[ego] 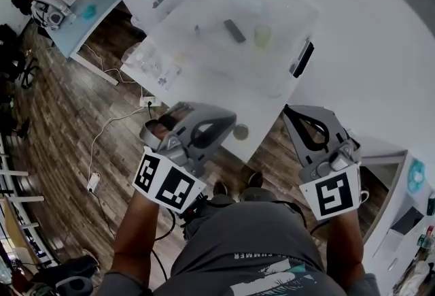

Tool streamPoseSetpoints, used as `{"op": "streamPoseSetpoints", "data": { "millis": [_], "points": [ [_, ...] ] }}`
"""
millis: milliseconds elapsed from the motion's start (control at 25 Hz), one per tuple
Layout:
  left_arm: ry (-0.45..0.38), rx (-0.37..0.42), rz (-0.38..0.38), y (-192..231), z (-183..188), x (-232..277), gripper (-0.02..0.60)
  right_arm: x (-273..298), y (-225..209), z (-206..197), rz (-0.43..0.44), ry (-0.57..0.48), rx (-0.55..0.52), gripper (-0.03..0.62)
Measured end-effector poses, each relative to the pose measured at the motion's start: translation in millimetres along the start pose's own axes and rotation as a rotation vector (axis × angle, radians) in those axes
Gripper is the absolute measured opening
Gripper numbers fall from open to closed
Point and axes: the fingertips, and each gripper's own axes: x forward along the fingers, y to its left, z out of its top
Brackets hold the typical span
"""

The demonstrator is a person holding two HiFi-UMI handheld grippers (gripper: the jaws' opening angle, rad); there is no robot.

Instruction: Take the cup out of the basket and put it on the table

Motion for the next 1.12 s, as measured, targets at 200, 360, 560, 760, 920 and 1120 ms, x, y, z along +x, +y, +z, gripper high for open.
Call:
{"op": "streamPoseSetpoints", "data": {
  "millis": [200, 360, 560, 760, 920, 1120],
  "points": [
    [0.040, 0.000, 0.032, 8.8, 14.0, 20.6, 0.009, -2.5, -21.7, -12.8, 0.036, -0.044, -0.008, 0.012],
    [0.069, -0.010, 0.049, 14.7, 13.6, 29.8, 0.009, 4.0, -33.2, -24.2, 0.056, -0.065, -0.003, 0.012],
    [0.088, -0.018, 0.040, 24.0, 1.7, 33.3, 0.009, 21.8, -42.1, -28.5, 0.063, -0.067, 0.016, 0.012],
    [0.071, -0.018, 0.024, 42.1, -25.7, 39.8, 0.009, 52.2, -48.8, -31.4, 0.053, -0.034, 0.023, 0.012],
    [0.021, -0.010, 0.022, 66.6, -34.0, 43.5, 0.009, 69.4, -63.8, -24.2, 0.023, -0.007, 0.009, 0.012],
    [-0.010, -0.005, 0.009, 86.7, -53.8, 42.8, 0.009, 98.4, -71.7, -18.9, -0.001, 0.022, 0.006, 0.012]
  ]
}}
